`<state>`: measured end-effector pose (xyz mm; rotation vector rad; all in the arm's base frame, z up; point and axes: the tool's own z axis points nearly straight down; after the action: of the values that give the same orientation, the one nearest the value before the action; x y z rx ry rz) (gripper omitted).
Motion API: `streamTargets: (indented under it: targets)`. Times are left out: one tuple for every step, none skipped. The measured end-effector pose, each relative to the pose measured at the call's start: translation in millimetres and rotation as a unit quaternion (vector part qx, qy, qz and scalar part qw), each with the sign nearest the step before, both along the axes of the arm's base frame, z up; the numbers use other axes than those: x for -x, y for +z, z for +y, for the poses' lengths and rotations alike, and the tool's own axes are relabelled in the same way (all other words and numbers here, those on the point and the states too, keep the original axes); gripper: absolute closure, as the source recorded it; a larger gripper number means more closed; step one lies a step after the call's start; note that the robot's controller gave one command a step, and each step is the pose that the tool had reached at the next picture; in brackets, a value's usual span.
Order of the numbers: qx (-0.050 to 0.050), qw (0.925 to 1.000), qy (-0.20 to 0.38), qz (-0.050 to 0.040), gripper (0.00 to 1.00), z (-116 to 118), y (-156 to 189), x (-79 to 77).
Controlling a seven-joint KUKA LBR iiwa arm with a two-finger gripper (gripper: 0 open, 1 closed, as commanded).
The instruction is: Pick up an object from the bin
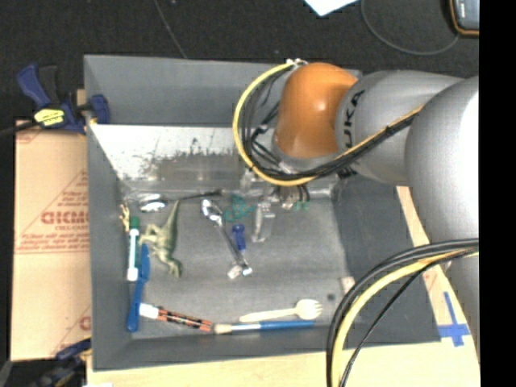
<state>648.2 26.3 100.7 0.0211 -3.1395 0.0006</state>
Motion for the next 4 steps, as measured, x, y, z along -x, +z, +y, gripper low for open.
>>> streamTargets:
  targets:
    - [-0.002, 0.9770, -0.213, -0.0044, 0.00, 45, -30, 1.2]
    - [0.000, 0.9786, 0.206, -0.0055, 1.00, 6, -28, -7.2]
    - [-0.001, 0.9759, 0.218, -0.0053, 1.00, 6, -28, -7.2]
    - [0.000, 0.9761, 0.217, -0.0080, 1.00, 4, -21, -8.1]
